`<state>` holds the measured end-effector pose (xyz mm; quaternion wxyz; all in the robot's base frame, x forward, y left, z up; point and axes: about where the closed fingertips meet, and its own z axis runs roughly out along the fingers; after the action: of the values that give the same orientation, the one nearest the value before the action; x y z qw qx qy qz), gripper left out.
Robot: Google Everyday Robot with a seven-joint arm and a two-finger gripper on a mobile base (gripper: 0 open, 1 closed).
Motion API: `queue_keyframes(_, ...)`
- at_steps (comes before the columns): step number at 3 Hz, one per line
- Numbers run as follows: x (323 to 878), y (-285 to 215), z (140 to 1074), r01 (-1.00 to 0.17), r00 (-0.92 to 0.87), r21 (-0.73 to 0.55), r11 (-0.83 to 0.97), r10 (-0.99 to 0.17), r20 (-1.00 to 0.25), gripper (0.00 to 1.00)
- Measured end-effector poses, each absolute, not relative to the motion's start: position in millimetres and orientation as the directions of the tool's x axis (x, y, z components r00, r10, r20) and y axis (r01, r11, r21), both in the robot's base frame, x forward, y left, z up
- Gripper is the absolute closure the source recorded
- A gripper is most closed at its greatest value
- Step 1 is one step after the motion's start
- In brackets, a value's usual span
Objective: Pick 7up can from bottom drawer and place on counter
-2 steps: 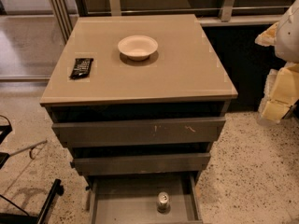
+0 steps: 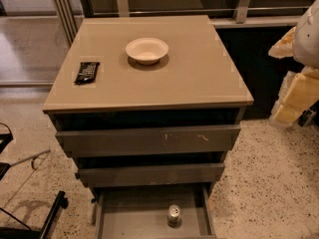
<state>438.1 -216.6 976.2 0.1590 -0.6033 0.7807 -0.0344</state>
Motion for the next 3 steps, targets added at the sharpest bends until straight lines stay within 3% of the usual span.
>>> queue_keyframes(3,440,-199,838,-0.921,-0.251,-0.178,0.346,-0.878,-0.407,0.88)
